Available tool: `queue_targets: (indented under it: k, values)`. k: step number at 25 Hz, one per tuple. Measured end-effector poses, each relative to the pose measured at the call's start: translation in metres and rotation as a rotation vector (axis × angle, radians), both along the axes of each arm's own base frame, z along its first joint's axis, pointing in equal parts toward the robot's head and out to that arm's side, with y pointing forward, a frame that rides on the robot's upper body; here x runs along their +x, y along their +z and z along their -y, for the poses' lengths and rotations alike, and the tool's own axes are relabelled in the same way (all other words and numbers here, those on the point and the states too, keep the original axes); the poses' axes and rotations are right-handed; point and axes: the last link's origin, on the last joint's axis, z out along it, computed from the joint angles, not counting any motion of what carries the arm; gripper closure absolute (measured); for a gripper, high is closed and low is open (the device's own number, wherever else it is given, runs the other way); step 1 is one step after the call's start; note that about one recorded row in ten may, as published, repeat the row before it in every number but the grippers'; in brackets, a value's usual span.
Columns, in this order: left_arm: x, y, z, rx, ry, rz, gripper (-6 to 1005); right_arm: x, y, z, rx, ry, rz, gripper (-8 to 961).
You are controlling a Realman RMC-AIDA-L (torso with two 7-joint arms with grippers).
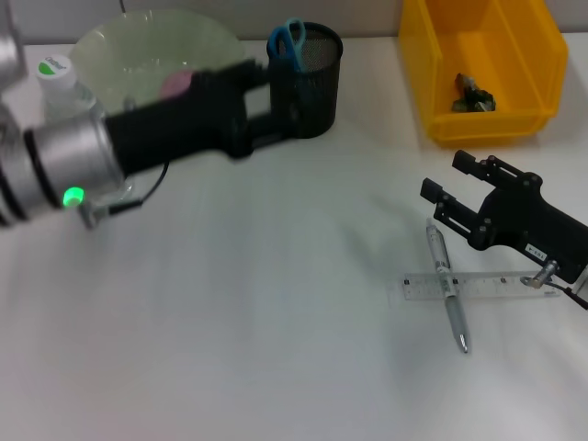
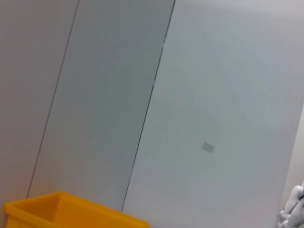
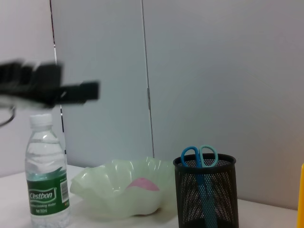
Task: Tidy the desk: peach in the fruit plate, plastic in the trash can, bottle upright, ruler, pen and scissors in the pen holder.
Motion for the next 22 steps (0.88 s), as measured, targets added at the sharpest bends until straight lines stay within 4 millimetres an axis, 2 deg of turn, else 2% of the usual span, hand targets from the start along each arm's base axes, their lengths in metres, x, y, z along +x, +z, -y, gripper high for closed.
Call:
queue_targets:
  k: [1, 3, 10, 14, 22]
  values:
    - [0.0, 0.0, 0.0, 0.0, 0.0, 0.0, 287, 0.0, 0.0, 0.0, -0.003, -0.003, -0.005, 337]
    - [-0.019, -0.007, 0.019, 0.041, -0.04, -0.031, 287, -0.001, 0.0, -0.001, -0.01, -0.011, -0.018, 337]
    - [-0.049, -0.027, 0.048, 0.097, -0.091, -0.124, 288, 0.0, 0.006, -0.005, -0.02, -0.037, -0.054, 336]
    - [-0.059, -0.035, 0.059, 0.104, -0.097, -0.151, 288, -0.001, 0.008, -0.005, -0.02, -0.033, -0.063, 336]
    - [-0.066, -0.041, 0.066, 0.097, -0.09, -0.176, 288, -0.003, 0.01, -0.007, -0.034, -0.051, -0.103, 242]
